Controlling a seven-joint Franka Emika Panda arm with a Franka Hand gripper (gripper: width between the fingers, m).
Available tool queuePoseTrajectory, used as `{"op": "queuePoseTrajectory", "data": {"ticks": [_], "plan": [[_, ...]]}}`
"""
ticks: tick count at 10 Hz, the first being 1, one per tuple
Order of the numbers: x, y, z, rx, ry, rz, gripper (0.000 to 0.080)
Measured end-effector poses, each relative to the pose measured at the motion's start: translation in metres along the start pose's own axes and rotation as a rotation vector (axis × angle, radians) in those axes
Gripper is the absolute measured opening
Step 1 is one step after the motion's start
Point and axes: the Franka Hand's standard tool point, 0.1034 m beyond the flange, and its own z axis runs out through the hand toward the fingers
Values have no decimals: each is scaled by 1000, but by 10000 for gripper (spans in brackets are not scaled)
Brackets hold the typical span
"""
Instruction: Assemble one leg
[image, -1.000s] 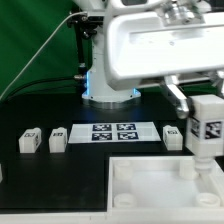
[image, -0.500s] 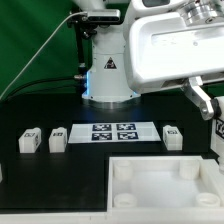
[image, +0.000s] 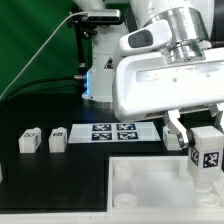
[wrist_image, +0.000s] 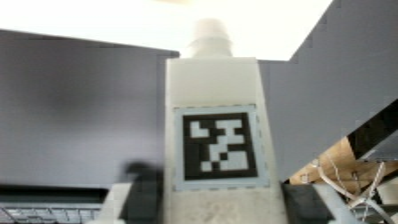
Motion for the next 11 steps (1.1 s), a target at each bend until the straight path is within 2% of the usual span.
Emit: {"op": "queuePoseTrajectory", "data": {"ticks": [1, 3, 5, 11], "plan": [[-2, -1, 1, 2, -5, 0, 294], [-4, -12, 3, 14, -11, -8, 294], [-13, -20, 10, 25, -25, -13, 294], [-13, -18, 8, 27, -46, -13, 294]]}}
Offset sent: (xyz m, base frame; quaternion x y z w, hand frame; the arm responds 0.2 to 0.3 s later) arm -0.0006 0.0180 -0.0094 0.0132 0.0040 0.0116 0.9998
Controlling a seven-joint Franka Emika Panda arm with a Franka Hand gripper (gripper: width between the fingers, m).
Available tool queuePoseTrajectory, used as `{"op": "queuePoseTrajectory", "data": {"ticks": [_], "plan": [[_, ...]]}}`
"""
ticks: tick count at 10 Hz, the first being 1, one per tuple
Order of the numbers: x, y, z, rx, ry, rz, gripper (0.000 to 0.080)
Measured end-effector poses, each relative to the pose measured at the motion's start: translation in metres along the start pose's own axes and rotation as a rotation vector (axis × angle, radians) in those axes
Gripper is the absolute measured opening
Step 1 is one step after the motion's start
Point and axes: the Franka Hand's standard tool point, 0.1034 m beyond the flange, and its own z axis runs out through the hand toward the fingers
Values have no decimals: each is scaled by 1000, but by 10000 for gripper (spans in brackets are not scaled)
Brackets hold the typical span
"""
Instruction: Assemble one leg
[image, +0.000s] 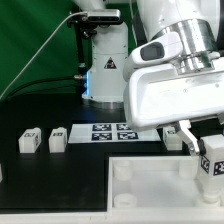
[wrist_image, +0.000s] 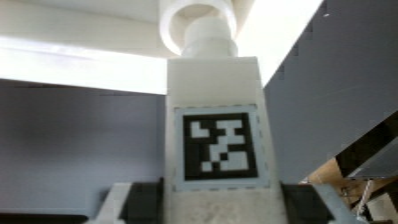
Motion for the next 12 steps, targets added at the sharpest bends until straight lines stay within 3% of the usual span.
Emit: {"op": "queuePoseTrajectory", "data": {"ticks": [7, 12], "plan": [[-3, -1, 3, 10, -31, 2, 294], [-8, 3, 13, -8, 26, 14, 294]]}}
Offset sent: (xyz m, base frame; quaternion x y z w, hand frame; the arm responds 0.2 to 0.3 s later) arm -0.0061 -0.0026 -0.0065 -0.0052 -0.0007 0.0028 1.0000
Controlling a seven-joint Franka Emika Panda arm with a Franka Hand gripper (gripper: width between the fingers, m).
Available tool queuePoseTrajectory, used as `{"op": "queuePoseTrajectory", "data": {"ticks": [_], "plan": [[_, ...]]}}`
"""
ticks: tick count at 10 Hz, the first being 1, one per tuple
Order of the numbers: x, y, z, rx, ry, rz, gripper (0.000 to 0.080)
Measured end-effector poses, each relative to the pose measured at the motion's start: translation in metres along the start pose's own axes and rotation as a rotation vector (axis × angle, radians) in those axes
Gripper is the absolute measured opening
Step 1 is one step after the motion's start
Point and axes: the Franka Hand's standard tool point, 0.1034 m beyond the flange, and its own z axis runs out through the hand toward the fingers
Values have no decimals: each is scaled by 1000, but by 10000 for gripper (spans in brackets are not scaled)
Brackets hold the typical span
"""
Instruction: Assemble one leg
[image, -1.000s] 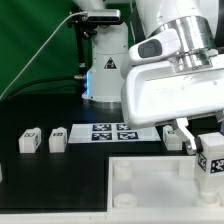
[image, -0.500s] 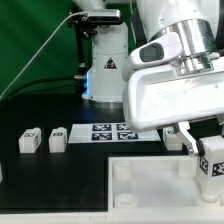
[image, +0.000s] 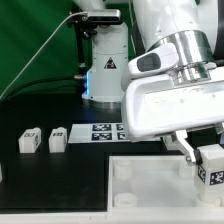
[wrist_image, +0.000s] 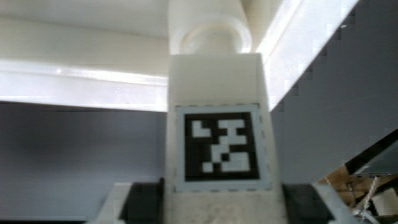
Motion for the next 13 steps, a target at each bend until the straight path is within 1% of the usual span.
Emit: {"op": "queuePoseTrajectory", "data": {"ticks": [3, 5, 6, 7, 8, 9, 11, 13], "plan": [[3, 0, 3, -1, 10, 5, 294], [2, 0, 4, 5, -9, 5, 294], [0, 0, 5, 8, -20, 5, 363], [0, 0, 5, 8, -20, 5, 502], [0, 0, 5, 8, -20, 5, 502], [-1, 0, 5, 8, -21, 5, 618], [-1, 0, 5, 8, -22, 6, 648], [-1, 0, 6, 9, -22, 6, 649]]}}
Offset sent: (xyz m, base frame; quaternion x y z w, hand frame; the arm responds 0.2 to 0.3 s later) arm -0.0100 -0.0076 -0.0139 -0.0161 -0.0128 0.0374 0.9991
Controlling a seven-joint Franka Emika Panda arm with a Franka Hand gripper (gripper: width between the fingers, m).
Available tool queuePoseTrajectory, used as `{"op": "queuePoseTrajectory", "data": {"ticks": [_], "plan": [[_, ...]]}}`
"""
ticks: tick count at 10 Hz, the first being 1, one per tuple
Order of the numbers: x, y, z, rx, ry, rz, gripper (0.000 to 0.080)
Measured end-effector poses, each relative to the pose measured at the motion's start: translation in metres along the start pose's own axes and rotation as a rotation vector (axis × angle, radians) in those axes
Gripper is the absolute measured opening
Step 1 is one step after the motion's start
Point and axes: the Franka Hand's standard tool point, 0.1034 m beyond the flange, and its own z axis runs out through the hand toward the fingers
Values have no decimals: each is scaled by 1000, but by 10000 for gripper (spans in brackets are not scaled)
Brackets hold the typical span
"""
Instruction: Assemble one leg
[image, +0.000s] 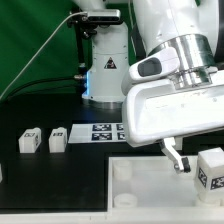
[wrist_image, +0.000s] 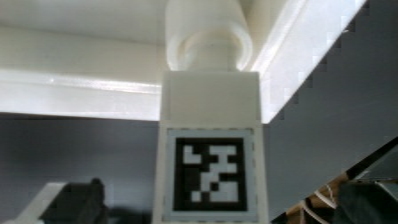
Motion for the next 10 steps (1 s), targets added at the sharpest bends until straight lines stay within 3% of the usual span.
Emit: {"op": "queuePoseTrajectory", "data": {"ticks": [3, 6, 10], "plan": [[-1, -1, 2, 10, -35, 10, 649], [34, 8, -8, 39, -149, 24, 649], [21, 5, -8, 140, -526, 81, 649]]}}
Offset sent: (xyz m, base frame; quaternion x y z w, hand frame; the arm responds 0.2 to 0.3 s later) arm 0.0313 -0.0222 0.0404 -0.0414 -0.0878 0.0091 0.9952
